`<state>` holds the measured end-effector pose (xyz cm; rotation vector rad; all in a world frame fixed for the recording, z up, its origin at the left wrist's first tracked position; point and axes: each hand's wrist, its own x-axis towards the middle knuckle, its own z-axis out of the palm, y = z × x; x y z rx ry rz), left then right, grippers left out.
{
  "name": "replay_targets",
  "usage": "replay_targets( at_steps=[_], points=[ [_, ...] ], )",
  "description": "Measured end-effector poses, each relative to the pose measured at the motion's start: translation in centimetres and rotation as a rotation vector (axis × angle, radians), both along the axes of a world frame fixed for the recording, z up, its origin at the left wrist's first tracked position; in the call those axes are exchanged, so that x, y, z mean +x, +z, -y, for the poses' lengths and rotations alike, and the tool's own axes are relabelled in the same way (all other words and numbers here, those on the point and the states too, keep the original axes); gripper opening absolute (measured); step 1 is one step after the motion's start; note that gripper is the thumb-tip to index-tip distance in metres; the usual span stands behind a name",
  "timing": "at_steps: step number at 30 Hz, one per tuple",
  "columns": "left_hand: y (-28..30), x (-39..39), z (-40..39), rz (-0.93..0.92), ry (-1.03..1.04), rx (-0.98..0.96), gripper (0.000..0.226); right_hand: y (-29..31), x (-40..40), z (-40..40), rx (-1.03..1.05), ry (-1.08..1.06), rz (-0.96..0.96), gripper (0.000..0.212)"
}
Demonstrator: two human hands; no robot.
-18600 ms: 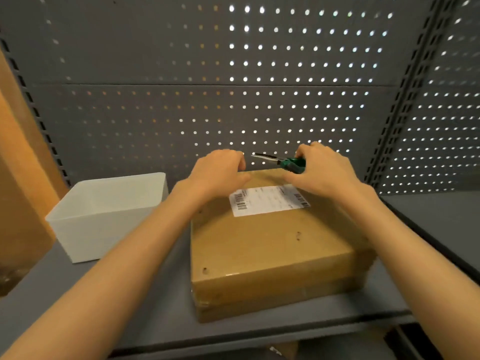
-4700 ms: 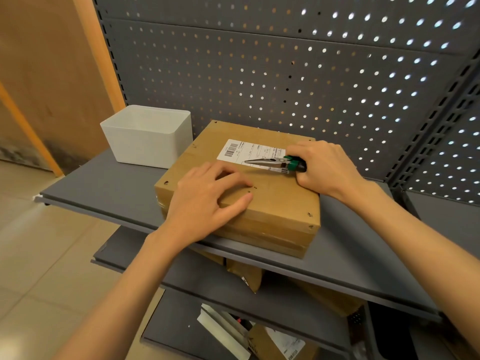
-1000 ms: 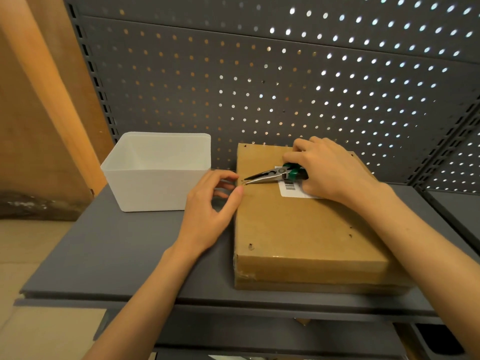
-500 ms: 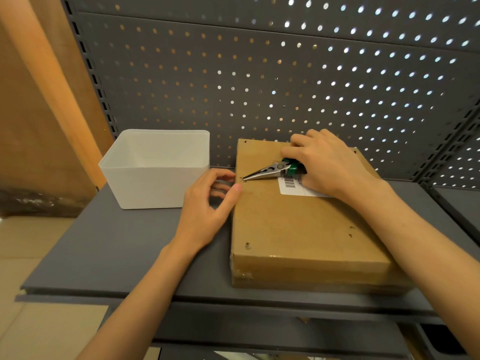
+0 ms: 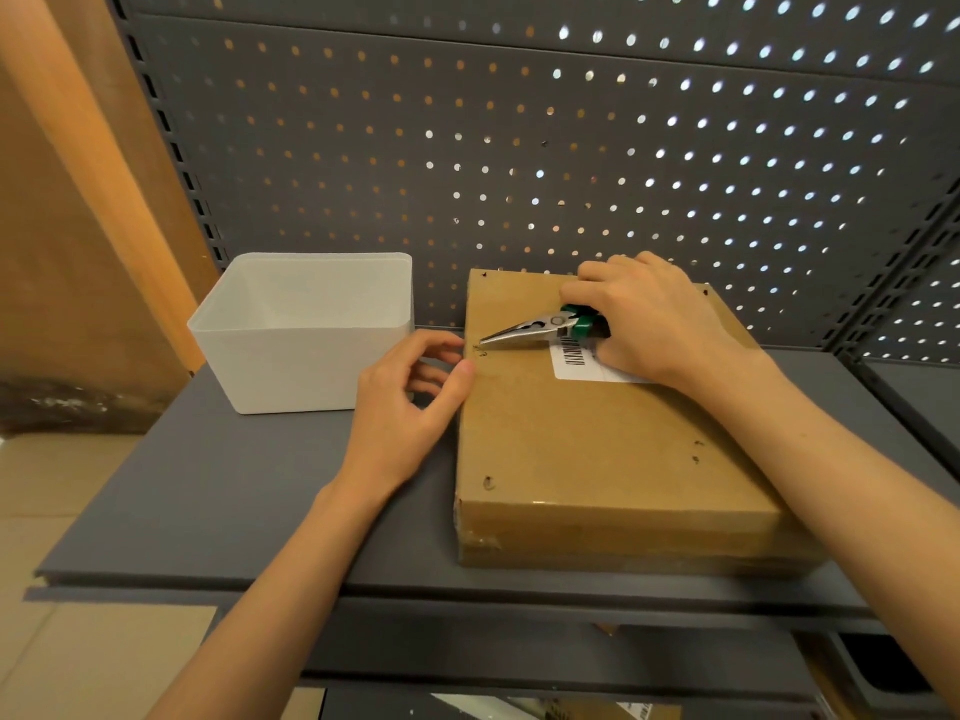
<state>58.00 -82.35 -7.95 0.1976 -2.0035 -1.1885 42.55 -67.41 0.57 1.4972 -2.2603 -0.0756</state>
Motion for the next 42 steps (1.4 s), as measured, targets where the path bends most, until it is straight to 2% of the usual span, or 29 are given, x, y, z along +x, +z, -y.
replay_targets(
  at_steps=[20, 29, 39, 42],
  points=[
    [-0.2, -0.2, 0.1, -0.019, 0.016, 0.008, 0.04, 0.1, 0.9, 0.2, -0.085, -0.063, 0.084, 0.018],
    [-0.6, -0.2, 0.3, 0.011, 0.04, -0.039, 0.038, 1.9, 3.4, 4.4, -0.052, -0.078, 0.102, 0.027],
    [-0.8, -0.3, 0.5, 0.01, 0.035, -0.014, 0.036, 1.7, 4.4, 8.2, -0.051, -0.085, 0.056, 0.02],
    [-0.8, -0.3, 0.4, 0.006, 0.033, -0.019, 0.037, 1.4, 4.2, 8.7, -0.034, -0.086, 0.065, 0.027]
  ],
)
